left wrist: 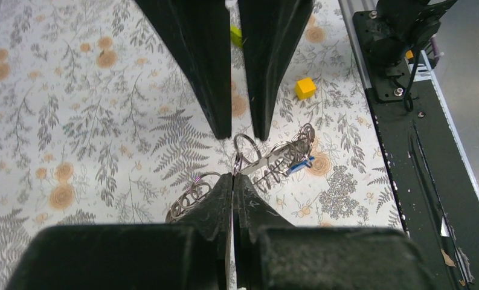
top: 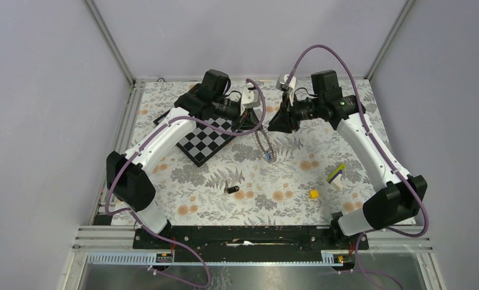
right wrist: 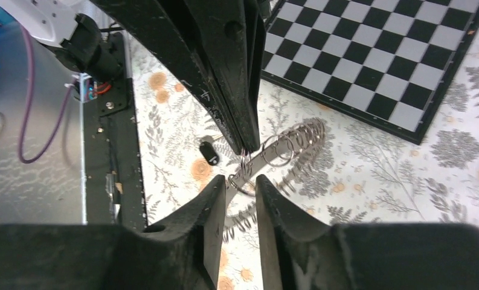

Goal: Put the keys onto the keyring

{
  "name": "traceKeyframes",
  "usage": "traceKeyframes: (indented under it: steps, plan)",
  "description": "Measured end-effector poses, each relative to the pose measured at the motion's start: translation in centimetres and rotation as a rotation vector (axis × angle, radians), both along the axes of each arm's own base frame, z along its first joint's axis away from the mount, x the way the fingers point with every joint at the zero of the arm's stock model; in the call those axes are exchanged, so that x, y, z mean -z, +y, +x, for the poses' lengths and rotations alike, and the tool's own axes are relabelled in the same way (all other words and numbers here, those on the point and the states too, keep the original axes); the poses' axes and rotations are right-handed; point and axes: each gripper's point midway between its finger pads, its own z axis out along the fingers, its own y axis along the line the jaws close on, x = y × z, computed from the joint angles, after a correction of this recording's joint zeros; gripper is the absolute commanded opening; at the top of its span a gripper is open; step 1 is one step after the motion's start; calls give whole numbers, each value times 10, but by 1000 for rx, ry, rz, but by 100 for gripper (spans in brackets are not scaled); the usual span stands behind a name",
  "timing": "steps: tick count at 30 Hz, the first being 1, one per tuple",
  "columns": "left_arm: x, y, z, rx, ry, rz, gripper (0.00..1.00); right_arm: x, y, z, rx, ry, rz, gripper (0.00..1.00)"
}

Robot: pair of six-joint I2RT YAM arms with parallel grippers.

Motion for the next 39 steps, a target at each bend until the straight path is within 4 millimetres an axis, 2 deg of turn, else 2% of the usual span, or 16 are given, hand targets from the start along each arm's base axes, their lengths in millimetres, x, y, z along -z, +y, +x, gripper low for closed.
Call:
traceKeyframes:
  steps: [5, 15, 18, 23, 34, 39]
  plan:
    - [8, 4, 3, -45, 23, 42, 0, -9, -7, 1, 40, -68, -27, 44]
    - [13, 8, -5, -53, 84, 58, 0, -20, -2, 1, 35, -73, 19, 47]
    - [15, 8, -8, -58, 114, 57, 0, -18, 1, -1, 21, -52, 42, 49]
    - [15, 7, -12, -71, 163, 48, 0, -1, 8, -7, -8, 0, 42, 50]
    - [8, 1, -12, -85, 220, 2, 0, 16, 10, -13, -28, 23, 23, 43]
    - [13, 0, -16, -86, 270, -9, 0, 19, 10, -13, -27, 19, 16, 33]
